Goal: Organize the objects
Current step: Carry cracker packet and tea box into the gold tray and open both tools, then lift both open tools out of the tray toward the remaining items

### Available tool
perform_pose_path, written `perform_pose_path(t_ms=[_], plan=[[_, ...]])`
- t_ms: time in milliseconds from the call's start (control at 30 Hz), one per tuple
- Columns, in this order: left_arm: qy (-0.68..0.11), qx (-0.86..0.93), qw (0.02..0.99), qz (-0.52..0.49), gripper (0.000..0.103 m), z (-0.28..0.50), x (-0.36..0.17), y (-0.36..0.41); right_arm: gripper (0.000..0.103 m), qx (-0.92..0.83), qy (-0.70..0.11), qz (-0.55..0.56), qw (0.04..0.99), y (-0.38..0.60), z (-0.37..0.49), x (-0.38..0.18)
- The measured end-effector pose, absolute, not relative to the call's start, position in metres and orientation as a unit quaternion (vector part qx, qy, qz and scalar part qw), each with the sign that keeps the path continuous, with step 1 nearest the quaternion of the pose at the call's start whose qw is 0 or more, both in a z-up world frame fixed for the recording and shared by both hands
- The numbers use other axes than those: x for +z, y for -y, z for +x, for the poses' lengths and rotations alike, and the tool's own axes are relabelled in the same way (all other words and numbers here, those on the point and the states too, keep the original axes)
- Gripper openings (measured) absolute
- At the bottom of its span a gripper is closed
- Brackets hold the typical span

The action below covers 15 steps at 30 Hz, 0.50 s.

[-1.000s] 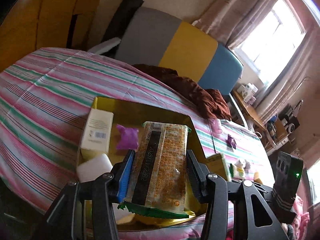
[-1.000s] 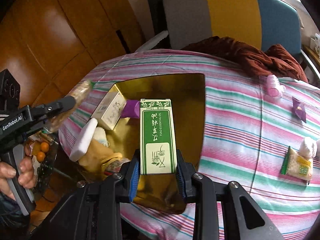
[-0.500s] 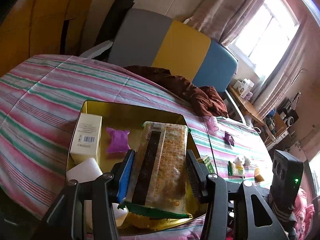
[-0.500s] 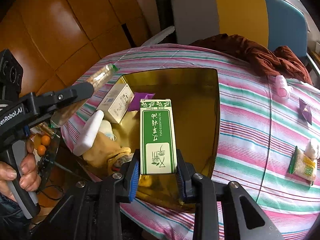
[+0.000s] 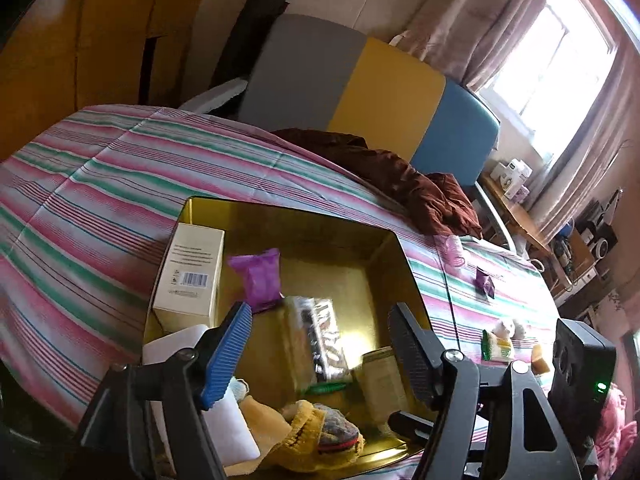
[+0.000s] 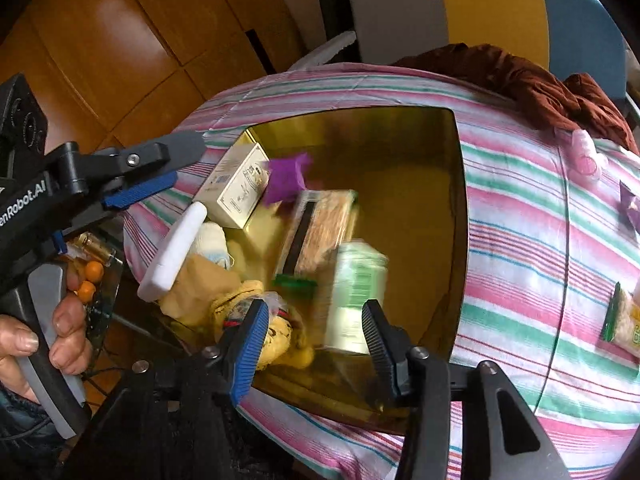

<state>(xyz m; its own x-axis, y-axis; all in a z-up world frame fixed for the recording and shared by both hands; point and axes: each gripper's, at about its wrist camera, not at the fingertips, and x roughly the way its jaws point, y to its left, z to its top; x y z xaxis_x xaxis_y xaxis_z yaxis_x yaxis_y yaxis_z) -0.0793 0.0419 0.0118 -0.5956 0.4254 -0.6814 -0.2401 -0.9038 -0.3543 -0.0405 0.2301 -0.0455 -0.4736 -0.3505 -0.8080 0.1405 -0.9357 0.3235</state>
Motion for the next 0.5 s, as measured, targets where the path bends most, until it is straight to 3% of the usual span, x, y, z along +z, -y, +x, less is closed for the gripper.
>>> perform_pose_path(t_ms=[300,500], plan=[[0.071,0.906,0.178,-0.376,0.082,-0.062,0.023,-0.051,0.056,-0.861,0.105,0.485,0.115,-0.238,-0.036,-0.039],[0.052,0.912,0.171,-0.369,0.083,-0.054,0.024,-0.053,0.064,-0.865,0.099,0.48,0.106,-0.238,-0.032,-0.037]])
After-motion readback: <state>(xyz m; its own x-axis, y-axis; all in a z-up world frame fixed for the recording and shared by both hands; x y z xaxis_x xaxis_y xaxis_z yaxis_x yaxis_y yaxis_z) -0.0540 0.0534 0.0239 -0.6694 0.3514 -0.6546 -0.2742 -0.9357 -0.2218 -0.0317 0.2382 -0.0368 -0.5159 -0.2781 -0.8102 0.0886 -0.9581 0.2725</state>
